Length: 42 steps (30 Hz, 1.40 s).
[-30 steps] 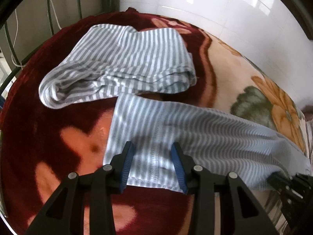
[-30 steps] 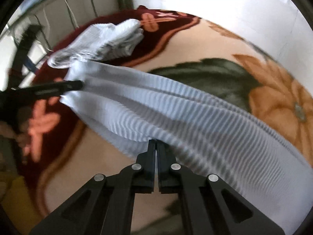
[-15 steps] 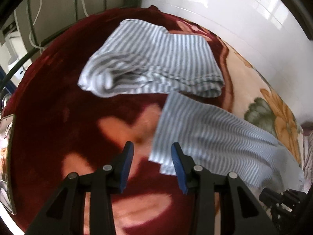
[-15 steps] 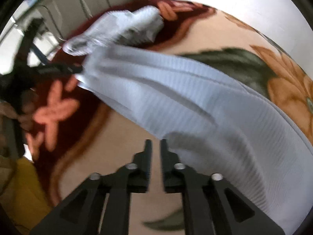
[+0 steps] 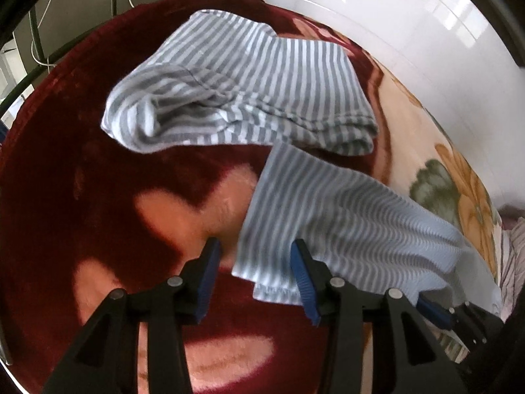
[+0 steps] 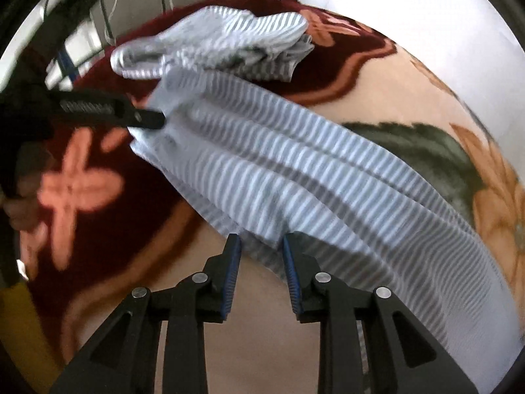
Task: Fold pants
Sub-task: 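Open both tools and release the pants onto the blanket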
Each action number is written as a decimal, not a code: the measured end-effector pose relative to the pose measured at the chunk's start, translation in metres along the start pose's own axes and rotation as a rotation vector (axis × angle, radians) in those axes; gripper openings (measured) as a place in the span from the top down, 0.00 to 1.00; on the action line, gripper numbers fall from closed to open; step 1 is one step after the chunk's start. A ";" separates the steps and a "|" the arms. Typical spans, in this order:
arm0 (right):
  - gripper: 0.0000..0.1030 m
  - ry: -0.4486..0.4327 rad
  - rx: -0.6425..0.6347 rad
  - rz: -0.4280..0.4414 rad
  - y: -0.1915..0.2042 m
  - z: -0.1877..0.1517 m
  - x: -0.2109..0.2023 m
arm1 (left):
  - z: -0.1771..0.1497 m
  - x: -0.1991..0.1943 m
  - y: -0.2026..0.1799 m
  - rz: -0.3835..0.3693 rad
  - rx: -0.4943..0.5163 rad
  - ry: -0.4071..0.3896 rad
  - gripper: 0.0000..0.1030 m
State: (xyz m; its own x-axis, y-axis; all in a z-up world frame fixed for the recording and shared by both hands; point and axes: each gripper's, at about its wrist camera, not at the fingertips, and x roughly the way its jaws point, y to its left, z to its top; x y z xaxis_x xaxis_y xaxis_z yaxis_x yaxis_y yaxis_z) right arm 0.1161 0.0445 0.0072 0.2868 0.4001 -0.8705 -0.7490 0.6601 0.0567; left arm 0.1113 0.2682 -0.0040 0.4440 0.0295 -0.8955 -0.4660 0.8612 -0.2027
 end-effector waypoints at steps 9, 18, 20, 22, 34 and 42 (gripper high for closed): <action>0.73 0.008 0.016 0.025 -0.002 0.002 0.012 | 0.001 0.003 -0.003 0.023 0.011 -0.009 0.55; 0.96 -0.030 0.116 0.124 -0.012 0.001 -0.005 | 0.006 0.000 -0.005 0.067 0.022 -0.041 0.55; 0.96 -0.004 0.101 0.128 -0.008 -0.002 0.000 | 0.007 0.000 -0.006 0.079 0.028 -0.046 0.55; 0.95 0.042 0.116 0.131 -0.008 -0.006 0.013 | 0.007 -0.002 -0.010 0.099 0.048 -0.058 0.55; 0.81 -0.031 0.226 0.143 -0.059 -0.036 -0.063 | -0.016 -0.033 -0.067 -0.045 0.193 -0.163 0.55; 0.81 -0.007 0.313 -0.099 -0.180 -0.053 -0.090 | -0.038 -0.011 -0.109 -0.087 0.213 -0.108 0.55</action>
State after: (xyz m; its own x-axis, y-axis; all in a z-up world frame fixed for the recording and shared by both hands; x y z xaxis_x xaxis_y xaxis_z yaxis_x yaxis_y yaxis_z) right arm 0.1932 -0.1438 0.0498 0.3542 0.3275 -0.8759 -0.4975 0.8591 0.1201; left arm 0.1279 0.1546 0.0131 0.5601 -0.0054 -0.8284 -0.2554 0.9501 -0.1789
